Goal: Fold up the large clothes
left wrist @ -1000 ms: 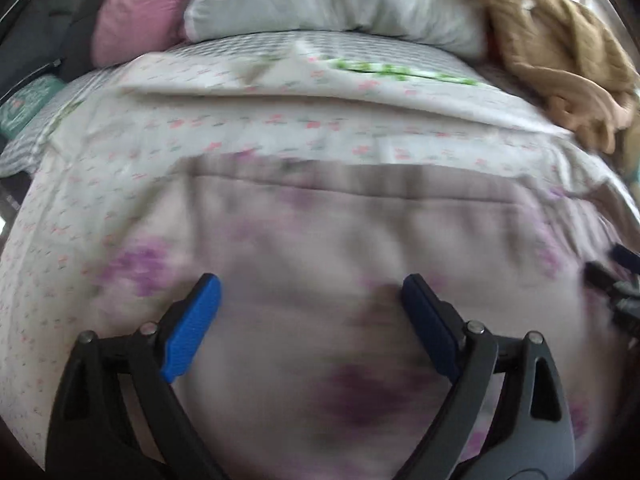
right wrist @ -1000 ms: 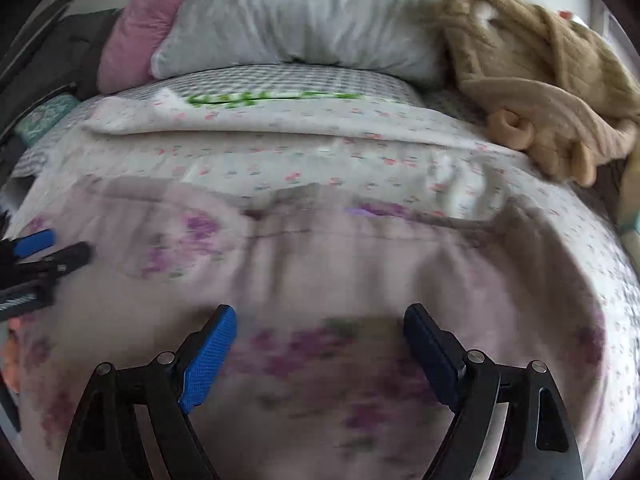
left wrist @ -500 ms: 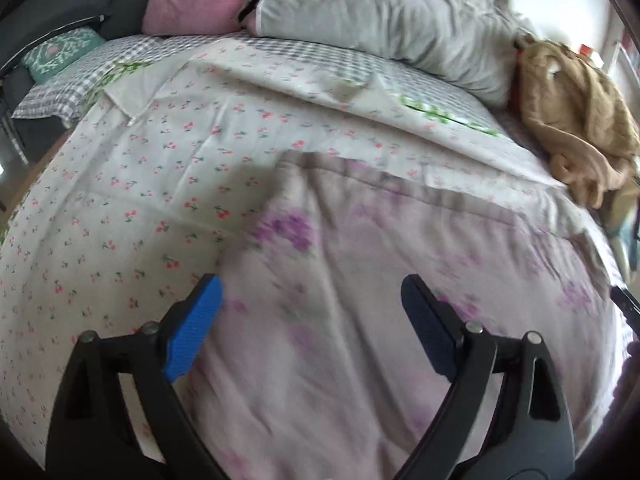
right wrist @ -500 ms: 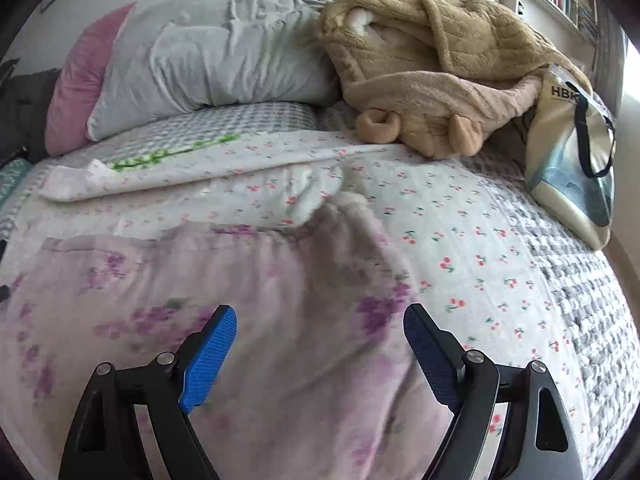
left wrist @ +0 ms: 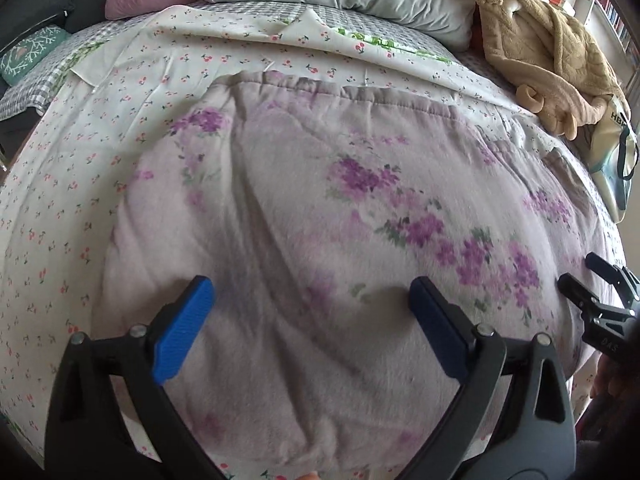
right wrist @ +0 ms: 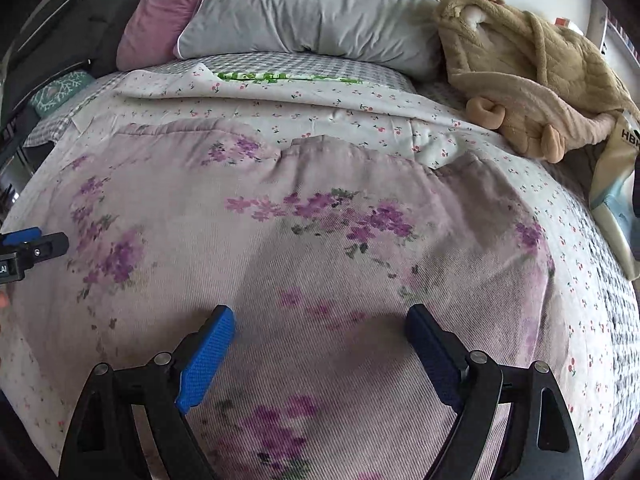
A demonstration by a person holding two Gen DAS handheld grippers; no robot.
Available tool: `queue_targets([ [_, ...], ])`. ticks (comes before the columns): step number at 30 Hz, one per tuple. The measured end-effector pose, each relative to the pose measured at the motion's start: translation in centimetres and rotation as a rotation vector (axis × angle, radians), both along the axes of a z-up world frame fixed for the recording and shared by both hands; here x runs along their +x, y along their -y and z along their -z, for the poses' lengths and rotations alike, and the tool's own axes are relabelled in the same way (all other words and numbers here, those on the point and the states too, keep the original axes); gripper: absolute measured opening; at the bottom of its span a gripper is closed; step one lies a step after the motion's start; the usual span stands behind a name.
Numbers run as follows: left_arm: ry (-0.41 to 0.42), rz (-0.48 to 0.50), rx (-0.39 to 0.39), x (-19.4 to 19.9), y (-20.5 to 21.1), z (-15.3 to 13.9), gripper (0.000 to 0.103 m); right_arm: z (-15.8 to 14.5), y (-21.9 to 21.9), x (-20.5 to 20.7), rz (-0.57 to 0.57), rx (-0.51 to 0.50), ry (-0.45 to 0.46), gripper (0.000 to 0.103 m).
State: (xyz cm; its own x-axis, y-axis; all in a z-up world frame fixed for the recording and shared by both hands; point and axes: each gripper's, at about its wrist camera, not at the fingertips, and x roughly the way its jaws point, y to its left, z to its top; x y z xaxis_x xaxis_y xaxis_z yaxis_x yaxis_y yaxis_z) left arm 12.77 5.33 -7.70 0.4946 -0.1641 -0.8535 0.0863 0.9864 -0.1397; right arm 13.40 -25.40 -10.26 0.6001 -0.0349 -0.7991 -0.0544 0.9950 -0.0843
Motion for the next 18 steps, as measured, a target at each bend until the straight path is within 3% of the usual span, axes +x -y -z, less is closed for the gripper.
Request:
queue_targets([
  [8, -0.002, 0.021, -0.012, -3.3, -0.8, -1.8, 0.102, -2.6, 2.4, -4.1, 0.066, -0.023, 0.051, 0.089],
  [13, 0.006, 0.043, -0.024, -4.6, -1.0, -3.1, 0.102, -3.4, 2.7, -6.5, 0.055, 0.056, 0.04, 0.089],
  [18, -0.031, -0.06, -0.115, -2.7, -5.5, -2.6, 0.102, -4.0, 6.5, -7.7, 0.163, 0.202, 0.048, 0.089],
])
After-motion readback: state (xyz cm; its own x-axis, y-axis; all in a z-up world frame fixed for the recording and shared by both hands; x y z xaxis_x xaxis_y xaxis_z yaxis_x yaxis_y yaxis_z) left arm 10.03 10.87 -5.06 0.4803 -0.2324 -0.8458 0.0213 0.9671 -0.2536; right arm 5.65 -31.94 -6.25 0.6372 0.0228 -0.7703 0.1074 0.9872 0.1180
